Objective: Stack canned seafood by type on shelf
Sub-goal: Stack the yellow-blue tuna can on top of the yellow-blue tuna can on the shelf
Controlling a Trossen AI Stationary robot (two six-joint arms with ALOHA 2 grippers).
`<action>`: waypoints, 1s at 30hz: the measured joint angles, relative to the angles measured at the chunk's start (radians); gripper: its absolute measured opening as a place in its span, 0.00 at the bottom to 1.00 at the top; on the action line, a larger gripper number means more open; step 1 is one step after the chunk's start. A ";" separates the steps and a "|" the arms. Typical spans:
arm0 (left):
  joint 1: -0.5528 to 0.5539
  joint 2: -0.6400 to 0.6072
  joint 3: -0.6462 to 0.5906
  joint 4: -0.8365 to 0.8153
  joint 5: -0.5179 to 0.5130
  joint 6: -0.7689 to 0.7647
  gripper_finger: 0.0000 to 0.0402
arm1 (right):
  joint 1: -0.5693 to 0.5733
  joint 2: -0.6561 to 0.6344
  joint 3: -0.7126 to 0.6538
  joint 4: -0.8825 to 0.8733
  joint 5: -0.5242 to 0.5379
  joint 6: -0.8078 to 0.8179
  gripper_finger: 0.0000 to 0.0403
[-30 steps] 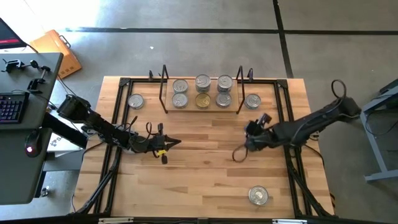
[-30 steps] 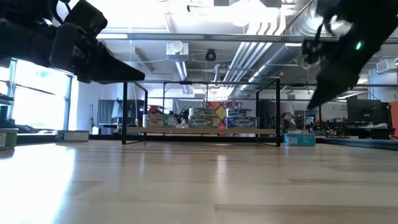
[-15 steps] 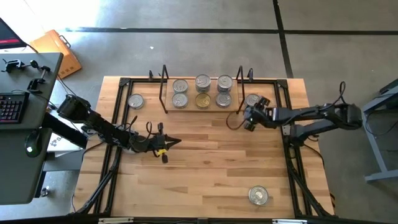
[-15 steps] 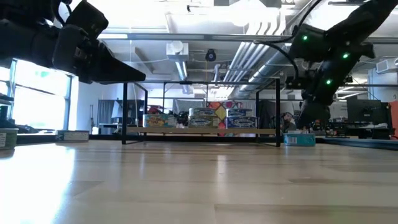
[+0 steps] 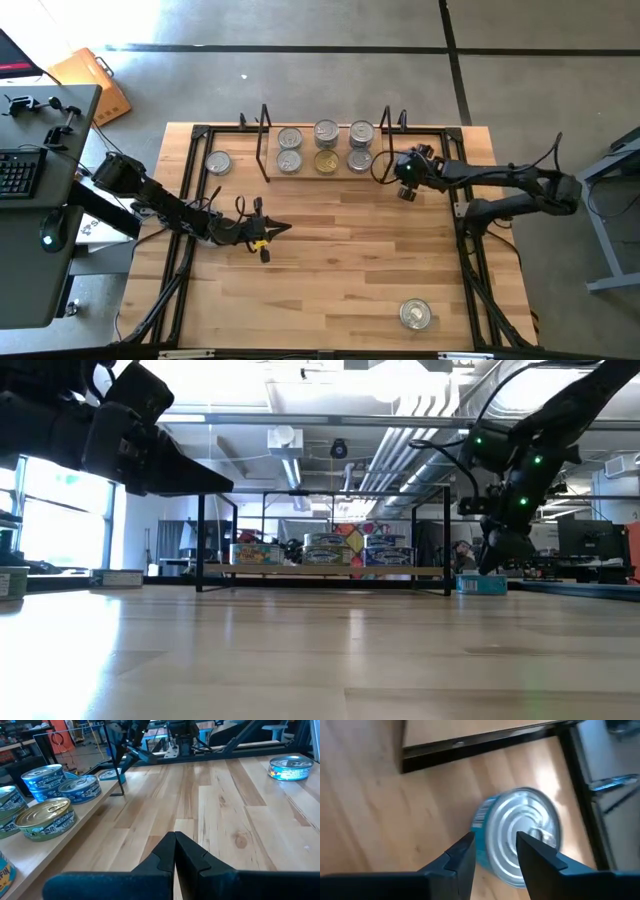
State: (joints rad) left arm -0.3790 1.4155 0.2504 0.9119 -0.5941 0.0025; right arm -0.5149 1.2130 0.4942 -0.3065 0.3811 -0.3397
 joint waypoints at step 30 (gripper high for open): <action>-0.001 0.000 0.000 -0.001 0.016 -0.018 0.00 | 0.359 0.102 0.143 -0.326 -0.383 0.773 0.01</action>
State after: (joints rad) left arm -0.3798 1.4155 0.2504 0.9108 -0.5785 -0.0151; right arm -0.1556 1.3145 0.6372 -0.6327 -0.0018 0.4332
